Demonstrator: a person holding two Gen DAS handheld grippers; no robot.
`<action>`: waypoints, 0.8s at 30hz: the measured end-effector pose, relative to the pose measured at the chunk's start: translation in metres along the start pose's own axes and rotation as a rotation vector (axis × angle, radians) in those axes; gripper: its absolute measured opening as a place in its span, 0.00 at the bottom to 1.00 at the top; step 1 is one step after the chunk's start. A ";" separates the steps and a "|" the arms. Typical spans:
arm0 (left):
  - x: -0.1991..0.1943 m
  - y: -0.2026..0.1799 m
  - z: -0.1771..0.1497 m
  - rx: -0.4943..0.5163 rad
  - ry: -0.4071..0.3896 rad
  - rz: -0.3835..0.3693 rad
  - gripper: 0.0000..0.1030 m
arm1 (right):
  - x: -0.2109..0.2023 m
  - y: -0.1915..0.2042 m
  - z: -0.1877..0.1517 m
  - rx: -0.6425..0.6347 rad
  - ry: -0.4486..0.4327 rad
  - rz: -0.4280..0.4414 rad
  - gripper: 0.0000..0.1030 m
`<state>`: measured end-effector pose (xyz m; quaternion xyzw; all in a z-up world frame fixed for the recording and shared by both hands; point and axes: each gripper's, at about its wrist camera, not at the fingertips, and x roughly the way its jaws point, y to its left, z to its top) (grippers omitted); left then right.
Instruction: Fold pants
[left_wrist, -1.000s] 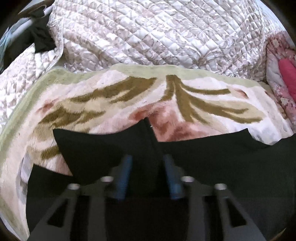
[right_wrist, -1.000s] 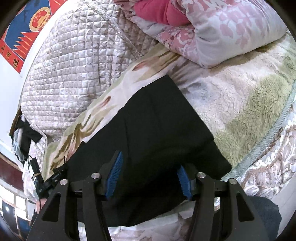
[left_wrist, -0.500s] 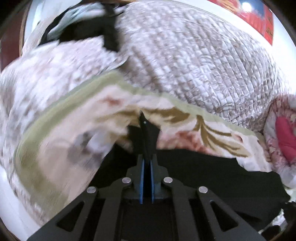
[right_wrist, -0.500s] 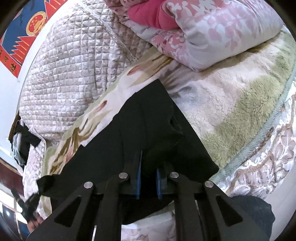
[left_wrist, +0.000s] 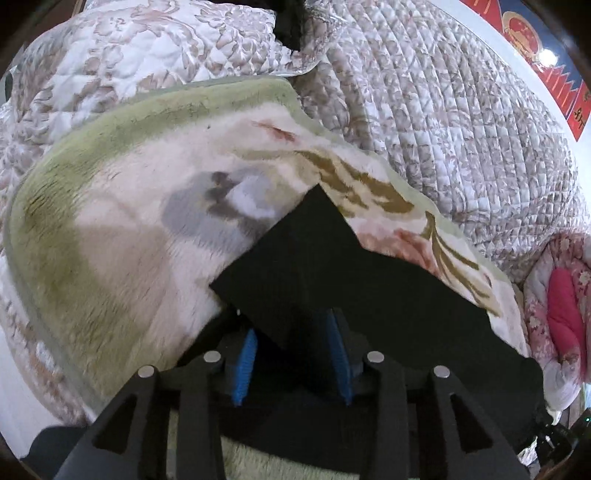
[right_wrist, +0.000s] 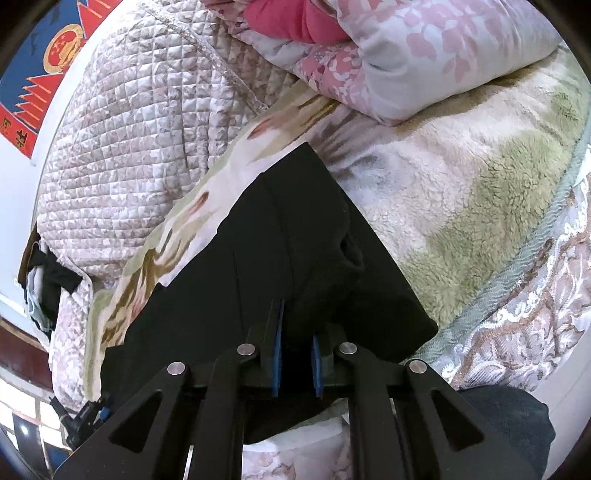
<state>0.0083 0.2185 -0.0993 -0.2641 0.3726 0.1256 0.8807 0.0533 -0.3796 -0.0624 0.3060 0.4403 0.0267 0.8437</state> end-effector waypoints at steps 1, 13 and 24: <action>0.002 -0.001 0.003 0.009 -0.008 0.004 0.37 | 0.001 0.001 0.001 -0.008 -0.002 -0.006 0.12; -0.042 -0.009 -0.002 0.103 -0.050 0.060 0.04 | -0.018 -0.021 0.003 0.072 0.006 0.021 0.08; -0.024 0.003 -0.019 0.099 0.038 0.117 0.04 | -0.018 -0.024 -0.006 0.052 0.012 -0.010 0.08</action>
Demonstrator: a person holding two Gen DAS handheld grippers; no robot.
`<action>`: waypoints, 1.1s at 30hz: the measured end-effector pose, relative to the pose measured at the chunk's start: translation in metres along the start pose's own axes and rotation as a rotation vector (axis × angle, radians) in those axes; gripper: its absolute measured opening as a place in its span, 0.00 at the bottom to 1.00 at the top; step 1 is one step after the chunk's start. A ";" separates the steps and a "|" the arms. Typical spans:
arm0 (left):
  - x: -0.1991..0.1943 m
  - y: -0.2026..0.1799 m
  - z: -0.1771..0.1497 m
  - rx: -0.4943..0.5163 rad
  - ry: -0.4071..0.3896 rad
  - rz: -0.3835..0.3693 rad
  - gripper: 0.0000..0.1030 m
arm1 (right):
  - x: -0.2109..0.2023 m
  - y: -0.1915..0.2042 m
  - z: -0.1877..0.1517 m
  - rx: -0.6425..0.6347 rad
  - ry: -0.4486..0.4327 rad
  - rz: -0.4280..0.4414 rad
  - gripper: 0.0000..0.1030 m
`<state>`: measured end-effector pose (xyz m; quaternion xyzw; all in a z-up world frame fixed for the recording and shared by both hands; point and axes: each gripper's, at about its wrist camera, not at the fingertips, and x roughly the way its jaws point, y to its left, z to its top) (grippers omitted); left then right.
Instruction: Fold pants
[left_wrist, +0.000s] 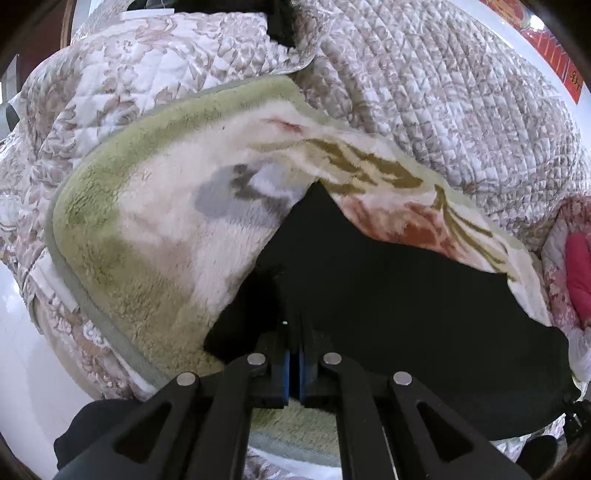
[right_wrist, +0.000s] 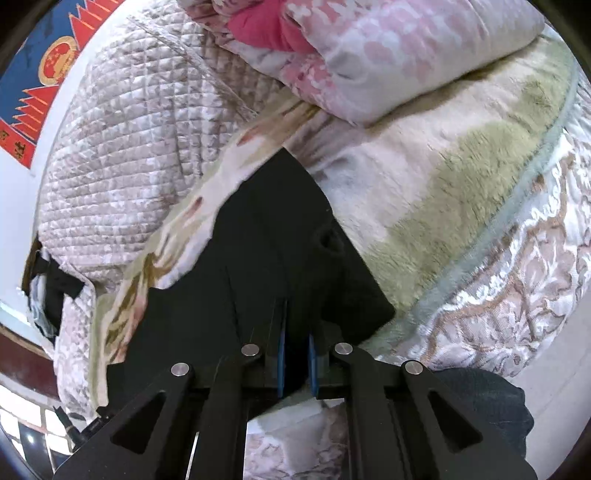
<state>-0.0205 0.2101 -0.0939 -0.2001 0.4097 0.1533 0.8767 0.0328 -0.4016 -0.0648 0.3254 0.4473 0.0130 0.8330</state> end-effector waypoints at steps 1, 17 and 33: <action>0.003 0.001 -0.002 0.003 0.013 0.009 0.04 | 0.000 0.000 0.000 -0.003 0.003 -0.003 0.09; -0.024 -0.044 0.036 0.104 -0.116 0.004 0.27 | 0.009 0.057 0.016 -0.412 -0.098 -0.174 0.23; 0.053 -0.102 0.046 0.248 0.008 -0.075 0.27 | 0.077 0.096 0.057 -0.482 -0.054 -0.180 0.23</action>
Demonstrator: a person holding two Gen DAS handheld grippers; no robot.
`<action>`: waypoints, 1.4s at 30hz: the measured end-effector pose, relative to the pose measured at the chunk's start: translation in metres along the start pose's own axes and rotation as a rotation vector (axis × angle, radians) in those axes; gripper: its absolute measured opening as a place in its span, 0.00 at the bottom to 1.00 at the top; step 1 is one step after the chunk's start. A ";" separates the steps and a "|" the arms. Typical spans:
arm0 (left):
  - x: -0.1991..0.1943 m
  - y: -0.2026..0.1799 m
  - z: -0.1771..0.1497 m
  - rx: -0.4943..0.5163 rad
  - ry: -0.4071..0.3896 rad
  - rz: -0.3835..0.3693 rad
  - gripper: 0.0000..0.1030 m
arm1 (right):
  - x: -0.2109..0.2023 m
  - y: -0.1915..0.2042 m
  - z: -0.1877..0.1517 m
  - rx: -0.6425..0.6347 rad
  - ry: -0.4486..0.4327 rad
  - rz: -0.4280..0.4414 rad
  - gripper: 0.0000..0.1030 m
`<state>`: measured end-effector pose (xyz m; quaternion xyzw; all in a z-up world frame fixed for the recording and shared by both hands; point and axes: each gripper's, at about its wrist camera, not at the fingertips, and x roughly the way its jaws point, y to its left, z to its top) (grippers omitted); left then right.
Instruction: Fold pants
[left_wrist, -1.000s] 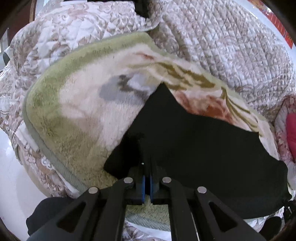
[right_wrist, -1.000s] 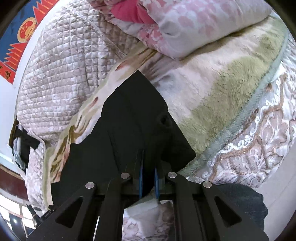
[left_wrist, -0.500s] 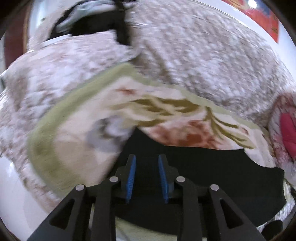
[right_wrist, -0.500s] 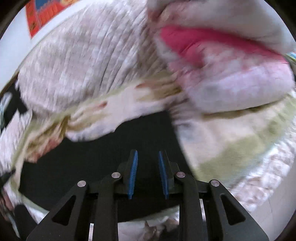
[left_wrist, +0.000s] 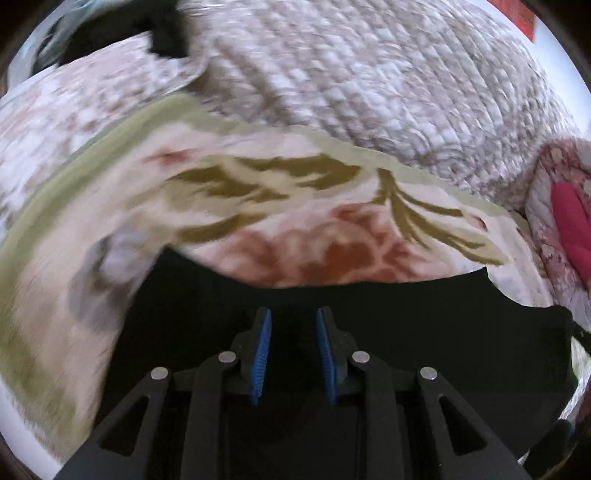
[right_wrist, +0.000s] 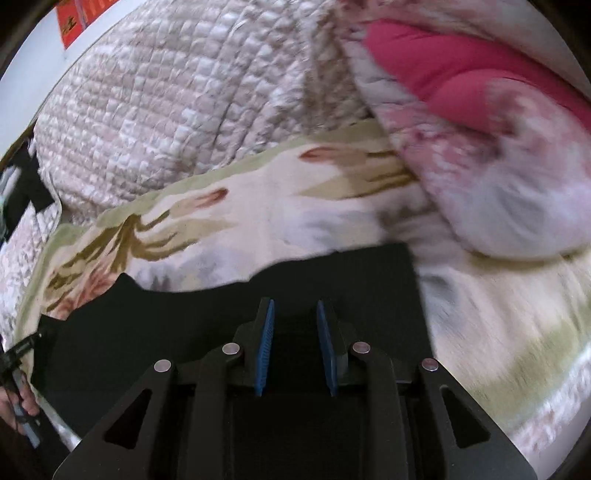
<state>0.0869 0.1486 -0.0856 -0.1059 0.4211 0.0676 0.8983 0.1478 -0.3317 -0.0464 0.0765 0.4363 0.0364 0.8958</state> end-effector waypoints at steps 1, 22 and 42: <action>0.008 0.000 0.002 0.021 -0.006 0.024 0.27 | 0.005 -0.003 0.001 0.004 -0.004 -0.013 0.23; -0.012 0.021 -0.004 -0.038 -0.044 0.117 0.22 | -0.038 -0.004 -0.023 -0.004 -0.053 0.006 0.28; -0.042 -0.045 -0.072 0.102 0.041 0.006 0.32 | -0.035 0.109 -0.126 -0.339 0.084 0.139 0.39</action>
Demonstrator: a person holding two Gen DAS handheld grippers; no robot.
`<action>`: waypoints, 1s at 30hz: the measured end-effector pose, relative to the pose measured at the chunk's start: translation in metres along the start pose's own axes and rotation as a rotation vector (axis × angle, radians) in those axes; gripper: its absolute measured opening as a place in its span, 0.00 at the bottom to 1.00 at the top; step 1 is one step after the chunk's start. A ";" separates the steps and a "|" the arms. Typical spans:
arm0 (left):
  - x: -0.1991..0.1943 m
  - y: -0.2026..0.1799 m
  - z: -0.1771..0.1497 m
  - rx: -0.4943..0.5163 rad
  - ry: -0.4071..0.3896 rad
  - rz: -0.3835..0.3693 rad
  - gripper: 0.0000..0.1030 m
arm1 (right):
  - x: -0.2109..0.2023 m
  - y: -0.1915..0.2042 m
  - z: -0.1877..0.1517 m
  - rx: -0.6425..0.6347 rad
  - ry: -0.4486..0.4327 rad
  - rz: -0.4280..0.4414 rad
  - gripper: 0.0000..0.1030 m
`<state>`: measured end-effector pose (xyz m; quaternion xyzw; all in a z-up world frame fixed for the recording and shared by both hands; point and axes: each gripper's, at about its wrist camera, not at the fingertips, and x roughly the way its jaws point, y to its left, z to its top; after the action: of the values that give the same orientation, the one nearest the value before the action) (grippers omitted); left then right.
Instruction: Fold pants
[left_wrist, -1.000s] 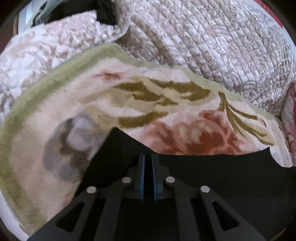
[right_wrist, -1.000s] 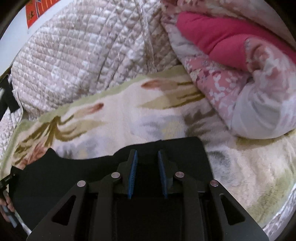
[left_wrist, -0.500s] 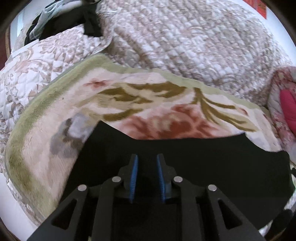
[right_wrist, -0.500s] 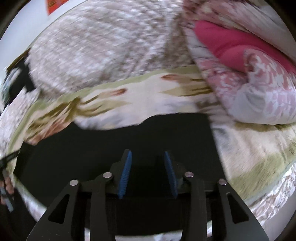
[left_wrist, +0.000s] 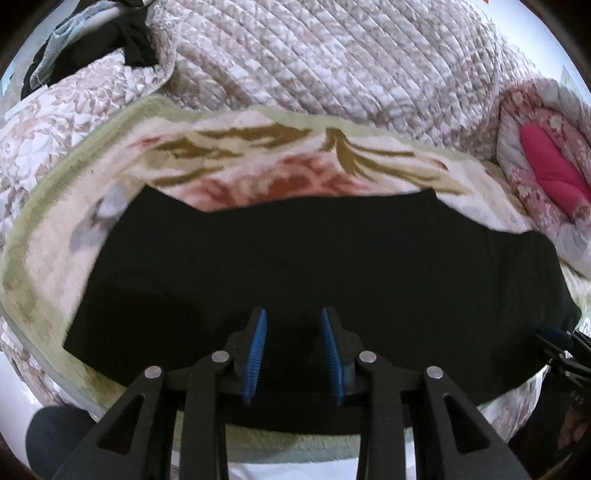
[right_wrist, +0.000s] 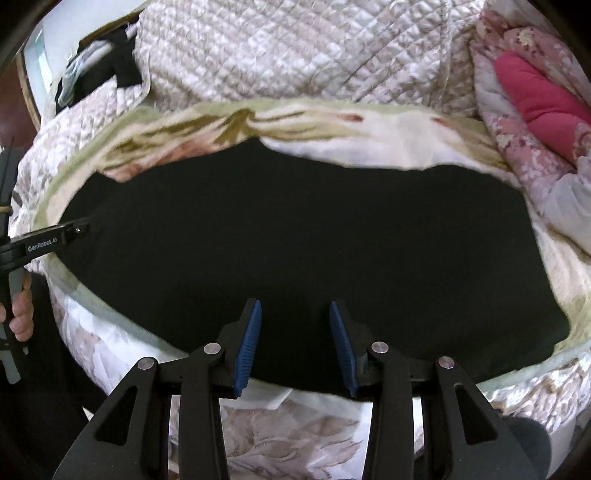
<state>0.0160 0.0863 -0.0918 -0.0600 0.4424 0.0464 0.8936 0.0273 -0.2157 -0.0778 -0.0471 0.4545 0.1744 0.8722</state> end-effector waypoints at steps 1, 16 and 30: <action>0.003 -0.001 -0.004 0.002 0.013 0.002 0.32 | 0.000 0.001 -0.001 -0.009 -0.008 0.000 0.41; 0.008 -0.005 -0.014 0.028 -0.012 0.006 0.43 | 0.003 0.007 -0.008 -0.030 -0.049 -0.002 0.53; 0.003 -0.001 -0.011 0.015 0.019 0.012 0.45 | -0.009 0.010 0.000 -0.029 -0.038 -0.018 0.53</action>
<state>0.0090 0.0841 -0.1005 -0.0512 0.4516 0.0479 0.8894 0.0193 -0.2088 -0.0701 -0.0604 0.4350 0.1741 0.8814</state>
